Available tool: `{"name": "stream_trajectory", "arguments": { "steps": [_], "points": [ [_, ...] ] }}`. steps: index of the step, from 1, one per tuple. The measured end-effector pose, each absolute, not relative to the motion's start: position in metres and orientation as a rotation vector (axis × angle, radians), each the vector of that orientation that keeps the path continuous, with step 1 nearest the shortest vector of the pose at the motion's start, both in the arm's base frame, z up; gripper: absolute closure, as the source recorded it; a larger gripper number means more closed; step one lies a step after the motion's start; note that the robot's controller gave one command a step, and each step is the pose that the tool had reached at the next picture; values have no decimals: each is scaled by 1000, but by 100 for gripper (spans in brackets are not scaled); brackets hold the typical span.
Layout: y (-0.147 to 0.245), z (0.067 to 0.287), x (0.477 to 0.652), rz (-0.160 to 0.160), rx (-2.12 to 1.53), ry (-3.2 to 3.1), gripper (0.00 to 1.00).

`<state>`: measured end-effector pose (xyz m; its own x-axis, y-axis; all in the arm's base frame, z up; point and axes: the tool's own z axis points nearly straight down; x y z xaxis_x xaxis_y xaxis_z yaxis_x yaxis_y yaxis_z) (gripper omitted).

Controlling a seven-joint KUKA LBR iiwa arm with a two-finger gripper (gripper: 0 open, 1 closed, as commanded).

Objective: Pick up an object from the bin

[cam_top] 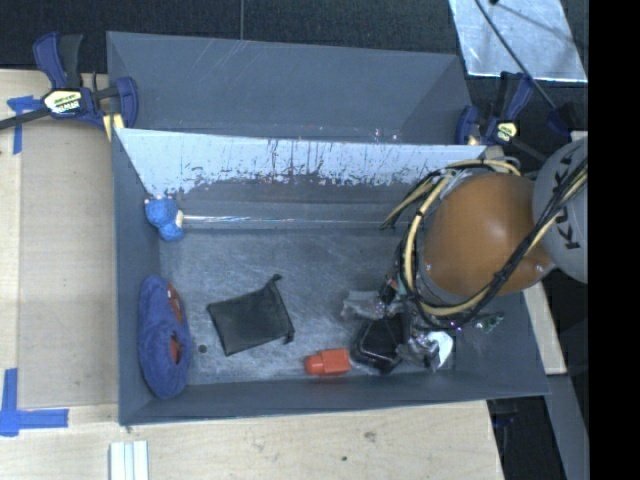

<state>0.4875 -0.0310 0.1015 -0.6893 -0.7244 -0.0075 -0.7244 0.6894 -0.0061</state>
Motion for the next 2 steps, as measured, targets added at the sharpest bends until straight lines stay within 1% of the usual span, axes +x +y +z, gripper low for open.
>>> {"name": "stream_trajectory", "arguments": {
  "steps": [1,2],
  "points": [
    [-48,100,512,-2,-1612,2693,0],
    [-51,71,524,-5,-1839,2555,0]
  ]
}}
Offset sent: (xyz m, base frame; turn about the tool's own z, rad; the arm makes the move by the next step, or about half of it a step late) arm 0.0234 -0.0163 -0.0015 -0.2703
